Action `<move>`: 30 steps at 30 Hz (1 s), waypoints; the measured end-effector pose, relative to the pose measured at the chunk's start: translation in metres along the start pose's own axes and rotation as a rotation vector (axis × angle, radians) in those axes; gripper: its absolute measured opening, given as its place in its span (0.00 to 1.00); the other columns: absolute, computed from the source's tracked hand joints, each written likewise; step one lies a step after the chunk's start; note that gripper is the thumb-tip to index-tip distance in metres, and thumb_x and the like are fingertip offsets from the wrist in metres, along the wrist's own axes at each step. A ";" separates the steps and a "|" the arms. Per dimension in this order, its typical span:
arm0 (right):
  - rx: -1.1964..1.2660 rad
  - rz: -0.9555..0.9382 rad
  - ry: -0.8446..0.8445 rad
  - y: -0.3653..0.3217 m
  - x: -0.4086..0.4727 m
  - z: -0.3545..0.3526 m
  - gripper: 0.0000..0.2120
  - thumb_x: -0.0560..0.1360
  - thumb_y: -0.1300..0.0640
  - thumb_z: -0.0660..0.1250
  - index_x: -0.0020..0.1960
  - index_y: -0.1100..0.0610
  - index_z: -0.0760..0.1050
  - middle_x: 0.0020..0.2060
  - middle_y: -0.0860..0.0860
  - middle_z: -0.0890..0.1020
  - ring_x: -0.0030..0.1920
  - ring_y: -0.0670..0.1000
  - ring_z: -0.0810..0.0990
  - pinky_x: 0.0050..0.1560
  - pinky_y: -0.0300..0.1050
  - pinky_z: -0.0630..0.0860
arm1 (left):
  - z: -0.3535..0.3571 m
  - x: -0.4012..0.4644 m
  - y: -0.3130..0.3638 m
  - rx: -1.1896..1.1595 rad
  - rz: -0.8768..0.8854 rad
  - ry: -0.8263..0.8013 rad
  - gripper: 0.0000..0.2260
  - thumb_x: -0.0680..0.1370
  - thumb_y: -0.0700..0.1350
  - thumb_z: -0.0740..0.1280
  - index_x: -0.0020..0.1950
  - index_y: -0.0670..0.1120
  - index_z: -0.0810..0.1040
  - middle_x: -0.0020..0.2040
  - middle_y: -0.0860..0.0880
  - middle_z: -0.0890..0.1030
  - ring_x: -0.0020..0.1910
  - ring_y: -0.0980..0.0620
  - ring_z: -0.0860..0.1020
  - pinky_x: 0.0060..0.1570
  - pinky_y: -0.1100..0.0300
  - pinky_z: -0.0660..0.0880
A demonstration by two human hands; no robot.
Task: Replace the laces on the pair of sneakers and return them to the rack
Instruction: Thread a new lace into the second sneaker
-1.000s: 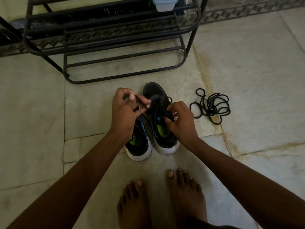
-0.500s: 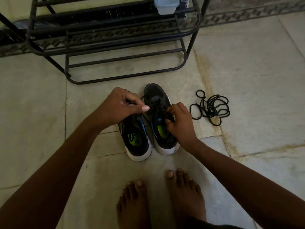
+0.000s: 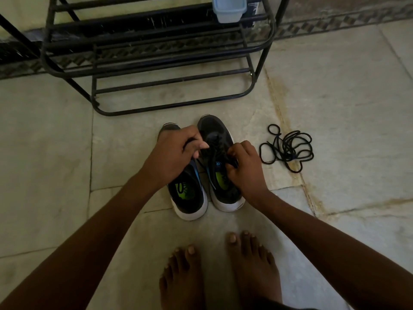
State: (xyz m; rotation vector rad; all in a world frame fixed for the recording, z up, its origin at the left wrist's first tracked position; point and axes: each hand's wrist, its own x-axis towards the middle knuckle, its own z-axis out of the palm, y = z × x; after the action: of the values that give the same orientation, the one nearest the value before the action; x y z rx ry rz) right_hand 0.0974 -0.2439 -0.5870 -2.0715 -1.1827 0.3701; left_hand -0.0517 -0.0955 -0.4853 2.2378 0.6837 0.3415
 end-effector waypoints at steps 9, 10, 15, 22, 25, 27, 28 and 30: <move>-0.038 -0.016 0.004 0.002 -0.001 0.001 0.13 0.68 0.65 0.72 0.50 0.59 0.74 0.48 0.54 0.73 0.48 0.54 0.73 0.42 0.43 0.67 | -0.003 -0.014 0.012 0.044 -0.375 -0.326 0.10 0.80 0.50 0.72 0.42 0.47 0.83 0.32 0.52 0.85 0.32 0.62 0.82 0.37 0.68 0.72; -0.041 -0.018 0.004 0.002 -0.001 0.001 0.13 0.68 0.65 0.72 0.50 0.59 0.74 0.48 0.54 0.74 0.48 0.55 0.73 0.41 0.43 0.68 | -0.003 -0.014 0.015 0.008 -0.401 -0.315 0.10 0.80 0.51 0.71 0.43 0.47 0.83 0.33 0.52 0.85 0.32 0.61 0.83 0.35 0.69 0.74; -0.051 -0.017 -0.001 0.000 0.000 0.001 0.13 0.68 0.64 0.72 0.51 0.59 0.74 0.49 0.54 0.73 0.48 0.54 0.72 0.41 0.45 0.70 | -0.005 -0.003 0.007 0.064 -0.399 -0.016 0.06 0.79 0.49 0.73 0.42 0.50 0.83 0.34 0.53 0.85 0.35 0.56 0.83 0.42 0.60 0.80; -0.042 -0.005 -0.017 -0.001 0.001 0.000 0.13 0.69 0.64 0.72 0.51 0.59 0.74 0.49 0.54 0.73 0.49 0.54 0.72 0.42 0.43 0.68 | 0.014 0.033 -0.031 0.696 -0.313 -0.188 0.23 0.77 0.54 0.72 0.69 0.54 0.71 0.60 0.51 0.80 0.64 0.43 0.72 0.56 0.46 0.63; -0.034 -0.012 -0.022 0.000 0.002 -0.001 0.13 0.69 0.63 0.73 0.51 0.59 0.74 0.49 0.54 0.73 0.49 0.54 0.72 0.42 0.44 0.70 | 0.021 0.038 -0.036 0.750 -0.248 -0.192 0.23 0.76 0.47 0.71 0.69 0.53 0.69 0.54 0.52 0.82 0.60 0.44 0.74 0.50 0.48 0.58; -0.026 -0.017 -0.023 0.000 0.002 -0.001 0.13 0.69 0.64 0.72 0.51 0.59 0.73 0.49 0.54 0.73 0.49 0.54 0.72 0.42 0.45 0.71 | 0.023 0.040 -0.035 0.695 -0.213 -0.139 0.22 0.74 0.38 0.68 0.65 0.53 0.71 0.48 0.52 0.83 0.55 0.45 0.76 0.47 0.50 0.55; -0.025 -0.017 -0.023 -0.001 0.002 -0.002 0.13 0.69 0.64 0.72 0.51 0.60 0.73 0.49 0.55 0.73 0.49 0.54 0.72 0.42 0.45 0.71 | 0.023 0.041 -0.033 0.642 -0.218 -0.115 0.21 0.73 0.37 0.66 0.63 0.53 0.72 0.47 0.53 0.83 0.53 0.46 0.77 0.47 0.51 0.55; -0.025 -0.014 -0.025 0.000 0.003 -0.002 0.13 0.69 0.63 0.72 0.51 0.59 0.73 0.49 0.54 0.73 0.49 0.54 0.71 0.42 0.44 0.70 | 0.022 0.042 -0.032 0.500 -0.277 -0.066 0.17 0.75 0.37 0.66 0.60 0.54 0.77 0.46 0.54 0.83 0.51 0.49 0.79 0.50 0.51 0.60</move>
State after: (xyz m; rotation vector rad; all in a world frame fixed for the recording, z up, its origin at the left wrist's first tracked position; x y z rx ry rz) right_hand 0.0998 -0.2426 -0.5851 -2.0842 -1.2217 0.3774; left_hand -0.0194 -0.0668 -0.5226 2.5547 1.1246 -0.0513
